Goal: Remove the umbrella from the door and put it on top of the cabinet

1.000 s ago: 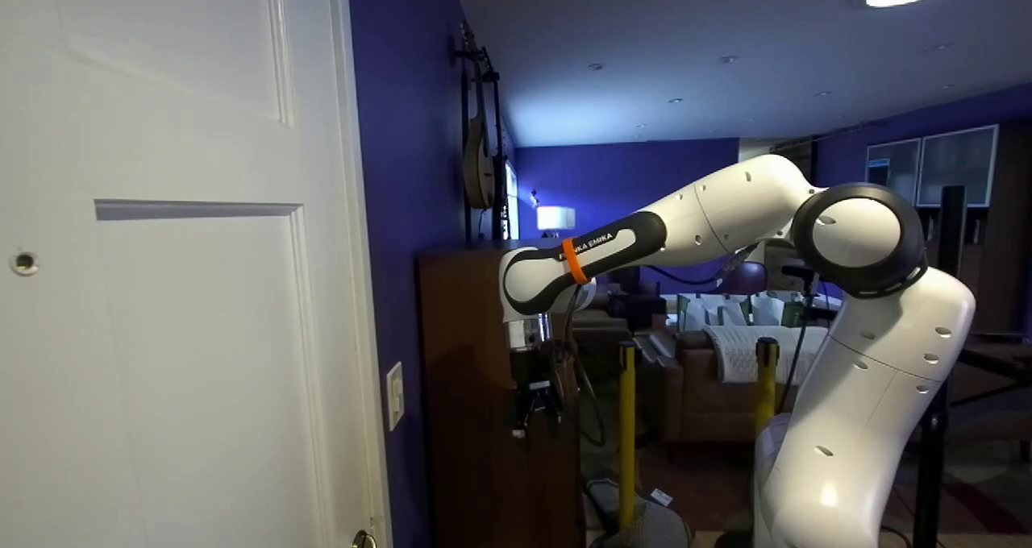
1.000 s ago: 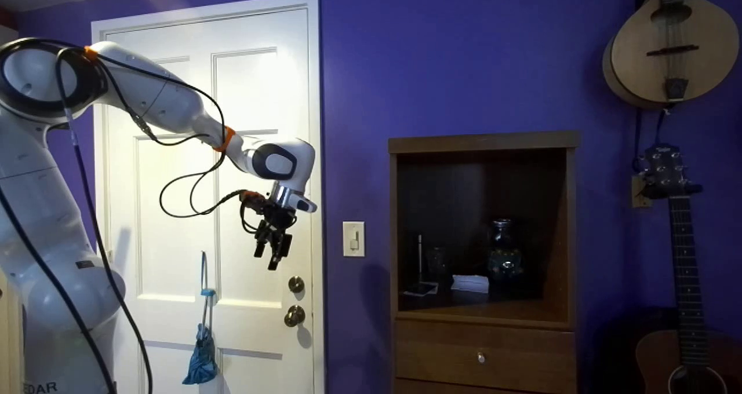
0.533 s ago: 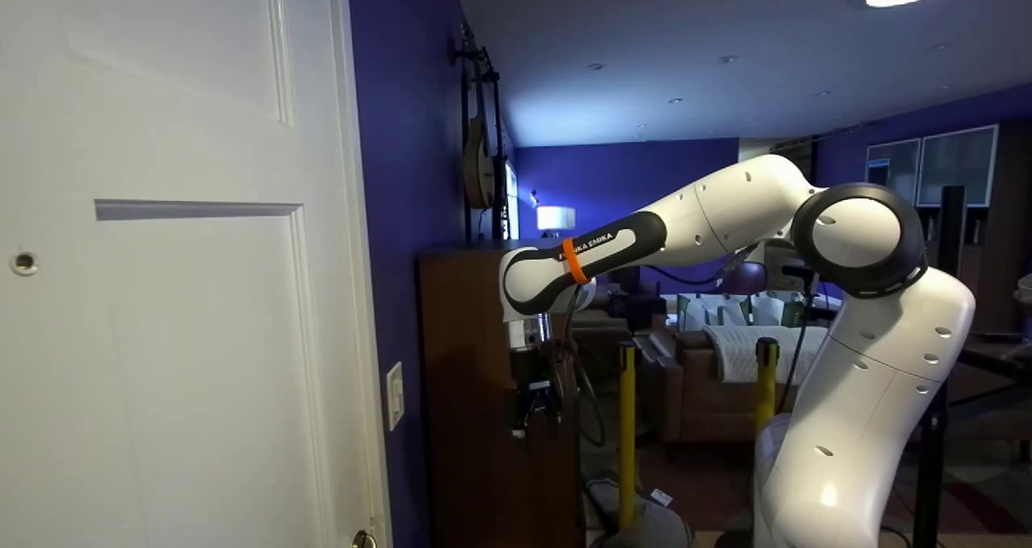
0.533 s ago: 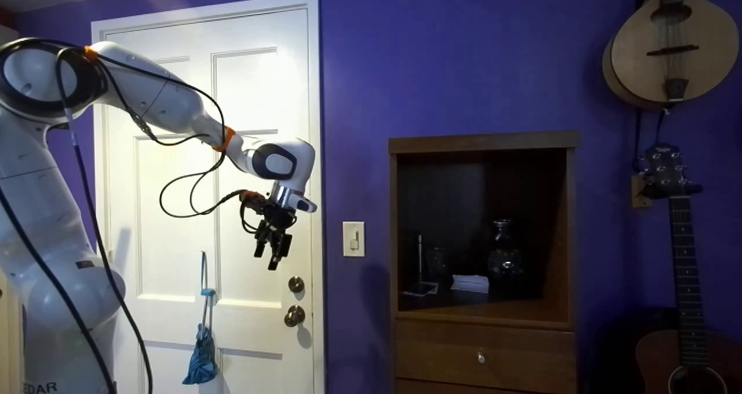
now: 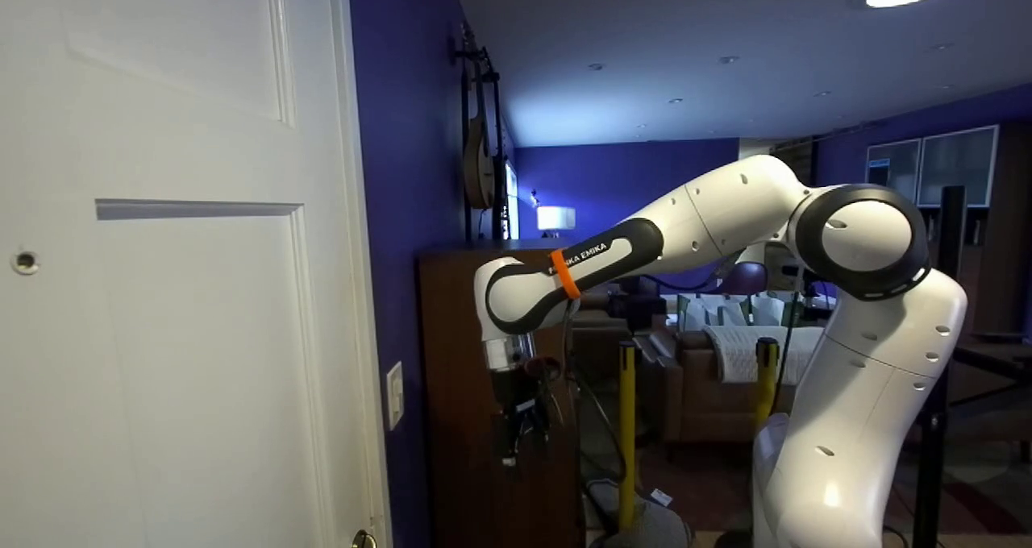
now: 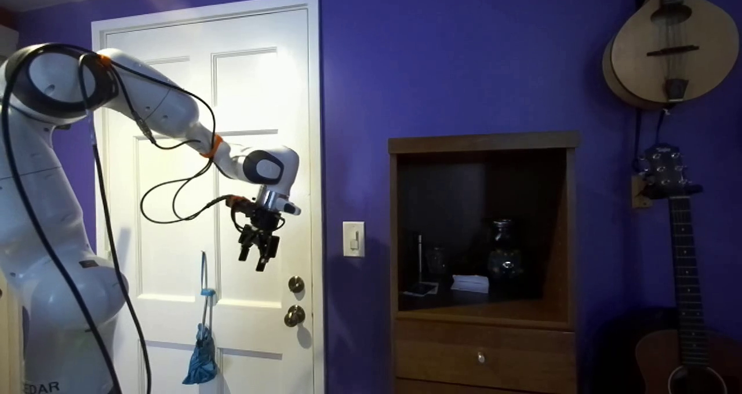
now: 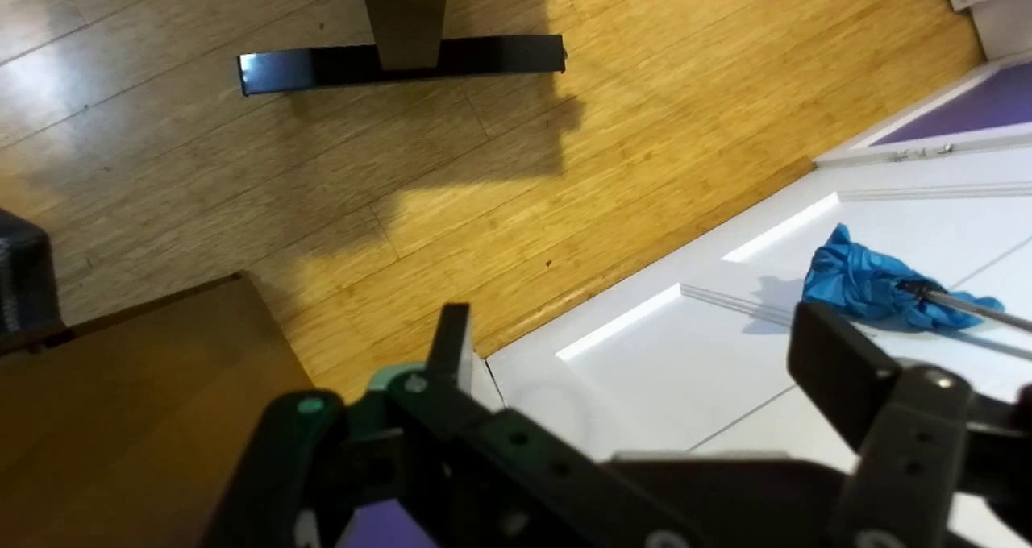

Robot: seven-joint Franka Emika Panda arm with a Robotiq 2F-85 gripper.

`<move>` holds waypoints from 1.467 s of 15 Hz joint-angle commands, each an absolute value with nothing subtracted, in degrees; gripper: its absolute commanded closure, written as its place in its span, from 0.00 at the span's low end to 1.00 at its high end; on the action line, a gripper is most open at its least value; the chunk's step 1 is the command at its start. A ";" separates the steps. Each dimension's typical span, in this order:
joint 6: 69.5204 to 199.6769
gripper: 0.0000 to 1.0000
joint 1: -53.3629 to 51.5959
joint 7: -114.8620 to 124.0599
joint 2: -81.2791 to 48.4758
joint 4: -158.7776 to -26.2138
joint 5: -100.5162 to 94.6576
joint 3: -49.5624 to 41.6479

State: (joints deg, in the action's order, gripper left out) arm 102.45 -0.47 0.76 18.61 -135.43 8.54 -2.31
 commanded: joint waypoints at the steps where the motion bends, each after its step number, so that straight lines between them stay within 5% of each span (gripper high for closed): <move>1: 108.26 0.00 -3.56 -1.39 19.23 -141.01 10.05 1.35; 11: 138.62 0.00 -12.85 -10.12 6.12 -148.25 11.35 8.40; 22: 137.83 0.00 -13.88 -11.25 4.47 -146.82 12.36 9.45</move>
